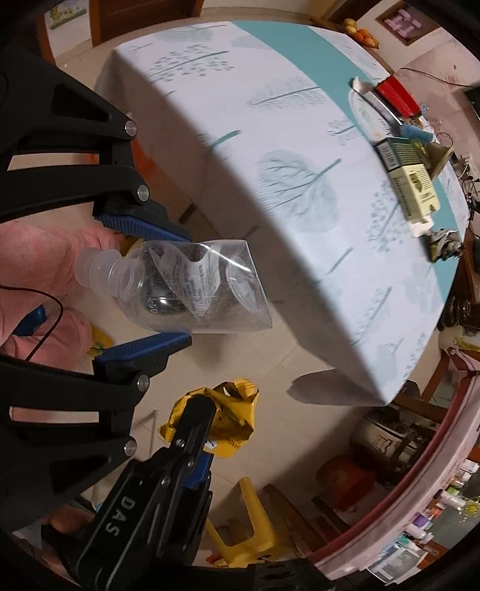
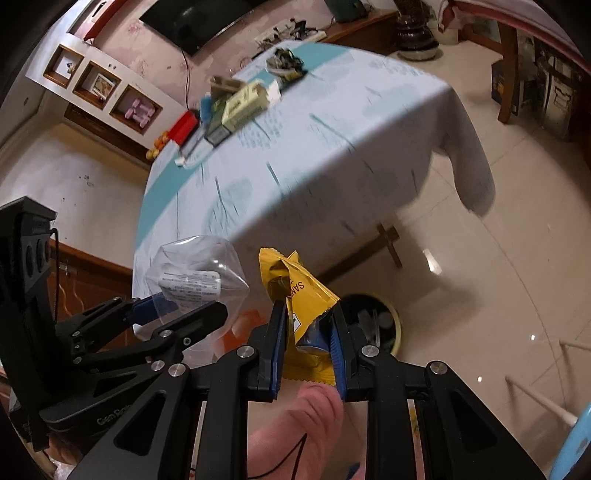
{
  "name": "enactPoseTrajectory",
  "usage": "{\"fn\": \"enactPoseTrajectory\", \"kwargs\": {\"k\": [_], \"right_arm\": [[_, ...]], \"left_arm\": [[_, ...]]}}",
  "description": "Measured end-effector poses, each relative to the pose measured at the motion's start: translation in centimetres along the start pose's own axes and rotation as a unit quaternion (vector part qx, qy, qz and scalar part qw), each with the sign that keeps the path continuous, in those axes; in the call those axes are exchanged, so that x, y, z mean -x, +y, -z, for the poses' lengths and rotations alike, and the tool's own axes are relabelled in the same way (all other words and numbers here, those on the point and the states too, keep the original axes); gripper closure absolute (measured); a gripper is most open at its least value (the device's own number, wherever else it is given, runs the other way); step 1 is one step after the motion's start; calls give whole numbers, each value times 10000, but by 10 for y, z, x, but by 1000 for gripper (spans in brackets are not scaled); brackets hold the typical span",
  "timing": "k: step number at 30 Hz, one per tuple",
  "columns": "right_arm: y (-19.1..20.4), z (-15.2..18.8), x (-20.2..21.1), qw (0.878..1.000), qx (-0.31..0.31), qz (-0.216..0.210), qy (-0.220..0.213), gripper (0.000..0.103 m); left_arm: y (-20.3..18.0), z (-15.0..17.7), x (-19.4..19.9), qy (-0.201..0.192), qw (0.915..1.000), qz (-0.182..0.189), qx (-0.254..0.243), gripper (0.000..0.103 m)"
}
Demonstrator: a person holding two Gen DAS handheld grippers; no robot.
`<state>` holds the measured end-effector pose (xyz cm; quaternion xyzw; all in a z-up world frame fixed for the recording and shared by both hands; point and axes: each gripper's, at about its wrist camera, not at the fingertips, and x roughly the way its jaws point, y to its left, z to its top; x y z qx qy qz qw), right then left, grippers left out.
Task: Collect trash
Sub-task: 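Carry the bottle and yellow bag down over the floor bin with both tools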
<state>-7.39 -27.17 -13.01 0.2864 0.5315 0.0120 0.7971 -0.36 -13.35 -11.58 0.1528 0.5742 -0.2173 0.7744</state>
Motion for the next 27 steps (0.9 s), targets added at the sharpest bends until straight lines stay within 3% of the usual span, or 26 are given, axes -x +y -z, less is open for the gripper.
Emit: {"fn": "enactPoseTrajectory", "kwargs": {"k": [7, 12, 20, 27], "right_arm": [[-29, 41, -24, 9990, -232, -10, 371, 82], [-48, 58, -52, 9977, -376, 25, 567, 82], [-95, 82, -136, 9923, -771, 167, 950, 81], [-129, 97, -237, 9873, -795, 236, 1358, 80]], "left_arm": [[-24, 38, -16, 224, 9994, -166, -203, 58], [-29, 59, -50, 398, 9985, -224, -290, 58], [-19, 91, -146, 608, 9981, -44, -18, 58], [9, 99, -234, 659, 9971, -192, 322, 57]]}}
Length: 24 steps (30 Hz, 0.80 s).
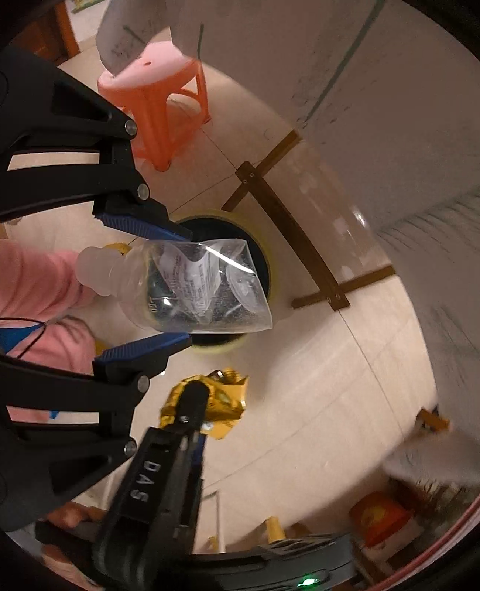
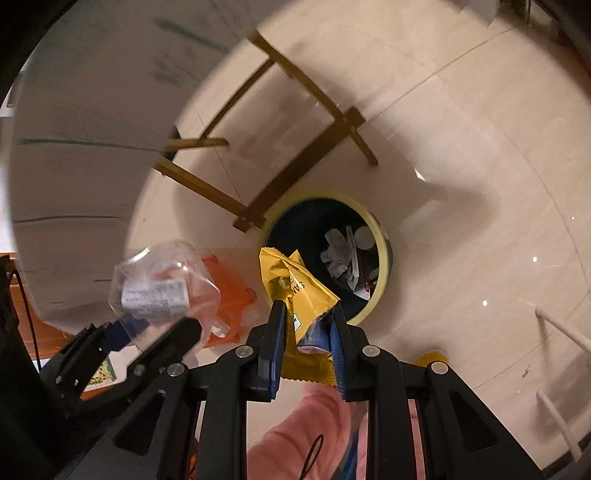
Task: Collect trash
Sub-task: 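Carry the bottle and yellow bag down over the floor bin with both tools, then open both tools to drop the bottle and bag into the bin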
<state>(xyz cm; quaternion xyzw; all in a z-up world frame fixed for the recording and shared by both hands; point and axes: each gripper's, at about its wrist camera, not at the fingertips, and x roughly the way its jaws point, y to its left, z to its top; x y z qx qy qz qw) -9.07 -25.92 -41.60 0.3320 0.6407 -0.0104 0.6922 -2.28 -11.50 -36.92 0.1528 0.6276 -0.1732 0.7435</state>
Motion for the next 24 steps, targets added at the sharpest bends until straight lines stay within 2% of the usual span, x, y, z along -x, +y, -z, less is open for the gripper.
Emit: {"fn": "enactPoseTrajectory", "kwargs": {"k": [2, 8, 9, 11, 13, 14, 17, 24], "right_arm": [[-1, -7, -26, 10000, 4, 7, 65, 80], [-4, -30, -97, 9998, -103, -93, 146, 57], [-4, -31, -106, 9997, -119, -86, 180, 52], [-5, -36, -119, 9997, -168, -60, 191, 48], [-8, -39, -127, 9995, -245, -59, 184, 41], [-8, -40, -130, 9994, -290, -86, 157, 37], [-8, -40, -131, 9995, -295, -82, 68, 29], [-1, -41, -122, 9995, -314, -2, 85, 29]], "left_arm": [[12, -3, -24, 15, 9999, -65, 85, 57], [46, -11, -76, -10, 9996, -141, 259, 56], [52, -11, -82, 26, 9995, -164, 282, 51], [62, -12, -92, 67, 9992, -241, 326, 40], [71, -12, -97, 6, 9988, -268, 413, 20], [74, -13, -97, -4, 9987, -256, 431, 17], [79, -11, -99, -35, 9987, -293, 426, 16], [75, -7, -81, -55, 9988, -317, 362, 16]]}}
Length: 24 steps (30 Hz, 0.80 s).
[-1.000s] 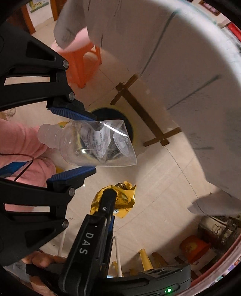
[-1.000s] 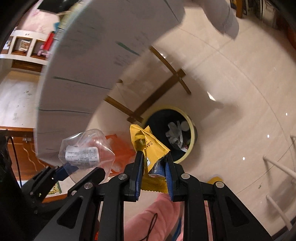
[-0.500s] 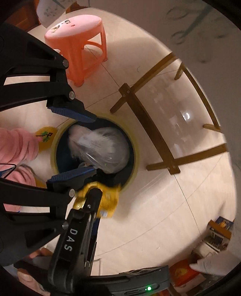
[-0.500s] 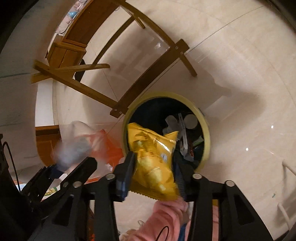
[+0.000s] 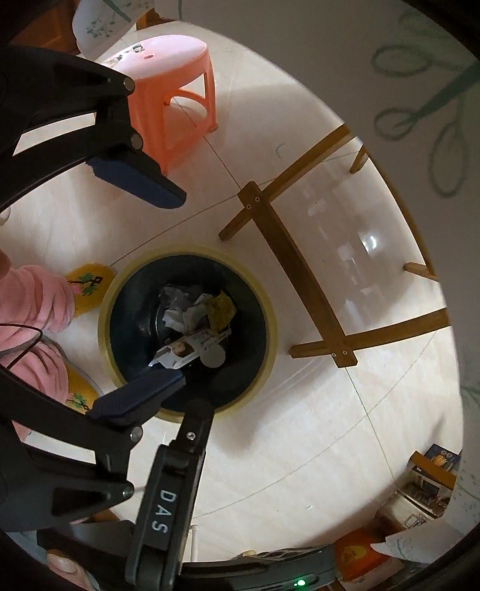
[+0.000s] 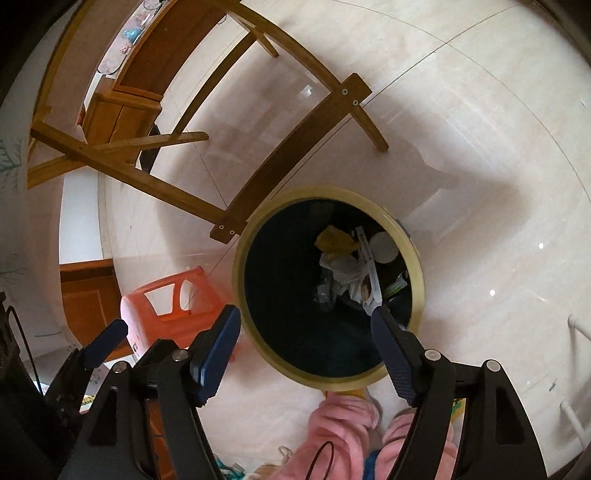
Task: Collect trash
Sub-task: 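Open both tools to drop the bottle and bag into the bin, then move both tools back up over the table toward the remaining trash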
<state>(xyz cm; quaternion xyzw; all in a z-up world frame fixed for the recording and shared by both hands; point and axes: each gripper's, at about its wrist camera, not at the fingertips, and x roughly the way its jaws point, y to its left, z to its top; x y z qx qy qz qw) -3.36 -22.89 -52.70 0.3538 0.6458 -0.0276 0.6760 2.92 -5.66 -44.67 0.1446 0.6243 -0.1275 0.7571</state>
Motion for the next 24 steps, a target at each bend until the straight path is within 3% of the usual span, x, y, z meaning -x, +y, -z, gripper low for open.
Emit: {"fn": "enactPoseTrajectory", "kwargs": {"k": [9, 17, 24], "right_arm": [[13, 16, 56, 9999, -72, 15, -95, 29], [40, 47, 147, 9998, -52, -9, -207, 29], [81, 71, 246, 9986, 277, -111, -446, 29]], "left_arm": [[-13, 11, 60, 13, 9997, 62, -252, 16], [-16, 20, 157, -30, 9994, 148, -317, 16], [-10, 15, 267, -413, 9987, 253, -167, 16]]}}
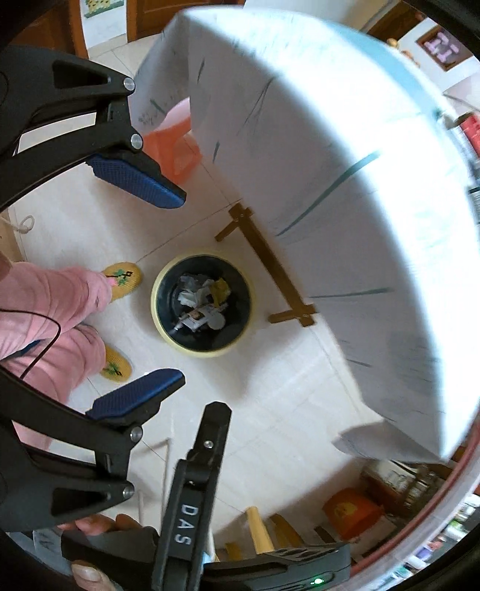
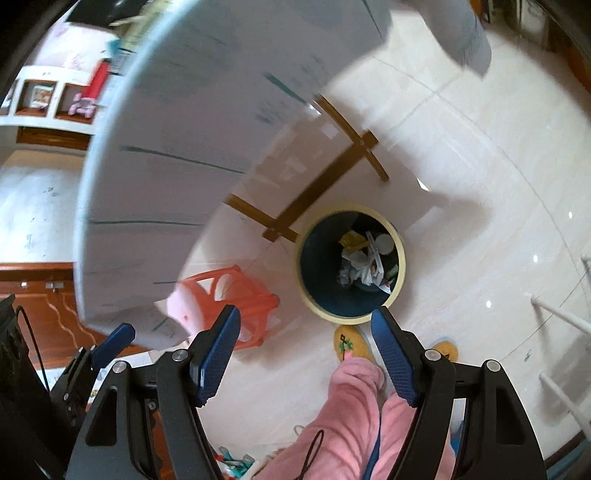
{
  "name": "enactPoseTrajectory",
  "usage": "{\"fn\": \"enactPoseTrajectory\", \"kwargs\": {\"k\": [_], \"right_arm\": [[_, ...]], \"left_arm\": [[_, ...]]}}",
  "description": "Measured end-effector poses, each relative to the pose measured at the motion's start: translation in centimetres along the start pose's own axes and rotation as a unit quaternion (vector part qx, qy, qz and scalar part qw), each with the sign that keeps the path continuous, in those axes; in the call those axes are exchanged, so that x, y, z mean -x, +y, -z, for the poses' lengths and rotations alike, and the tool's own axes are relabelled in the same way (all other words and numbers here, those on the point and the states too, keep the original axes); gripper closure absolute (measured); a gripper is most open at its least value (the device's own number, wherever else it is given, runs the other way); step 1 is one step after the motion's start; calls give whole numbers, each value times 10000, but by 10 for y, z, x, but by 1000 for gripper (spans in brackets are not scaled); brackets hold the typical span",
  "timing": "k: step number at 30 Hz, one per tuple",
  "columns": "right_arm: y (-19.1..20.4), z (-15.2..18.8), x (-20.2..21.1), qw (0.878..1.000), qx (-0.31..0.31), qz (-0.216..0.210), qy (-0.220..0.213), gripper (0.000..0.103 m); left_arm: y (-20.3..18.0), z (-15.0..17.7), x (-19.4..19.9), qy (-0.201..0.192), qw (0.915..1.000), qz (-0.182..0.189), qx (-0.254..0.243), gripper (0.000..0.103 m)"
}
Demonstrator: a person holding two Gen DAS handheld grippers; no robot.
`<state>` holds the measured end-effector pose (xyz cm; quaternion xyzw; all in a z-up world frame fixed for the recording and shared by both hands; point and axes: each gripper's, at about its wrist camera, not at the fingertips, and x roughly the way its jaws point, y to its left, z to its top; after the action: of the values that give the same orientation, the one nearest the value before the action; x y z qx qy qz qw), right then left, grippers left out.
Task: Collect trash
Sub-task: 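Move both tools back up over the table toward the remaining trash, then grasp the red box with the left tool while the right tool grasps the beige felt cup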
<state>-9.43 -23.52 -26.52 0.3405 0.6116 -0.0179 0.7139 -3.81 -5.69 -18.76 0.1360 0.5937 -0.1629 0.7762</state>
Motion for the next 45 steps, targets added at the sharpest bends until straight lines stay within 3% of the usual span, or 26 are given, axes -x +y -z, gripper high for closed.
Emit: {"fn": "enactPoseTrajectory", "kwargs": {"k": [11, 23, 28, 35, 39, 45], "right_arm": [[87, -2, 148, 9914, 1062, -193, -741, 28], [166, -39, 246, 9686, 1933, -561, -1461, 28], [202, -61, 262, 9611, 2143, -642, -1618, 28], [245, -103, 252, 9573, 2245, -574, -1728, 28], [272, -138, 234, 9595, 2197, -409, -1713, 28], [329, -218, 202, 9604, 2130, 40, -1794, 28]], "left_arm": [[8, -40, 141, -947, 9950, -208, 221, 16], [46, -73, 232, -1564, 9839, -508, 694, 16], [75, -89, 246, -1633, 9808, -575, 895, 19], [124, -130, 229, -1602, 9811, -679, 846, 21], [166, -182, 218, -1607, 9833, -601, 609, 21], [232, -277, 190, -1504, 9871, -459, 287, 21]]}}
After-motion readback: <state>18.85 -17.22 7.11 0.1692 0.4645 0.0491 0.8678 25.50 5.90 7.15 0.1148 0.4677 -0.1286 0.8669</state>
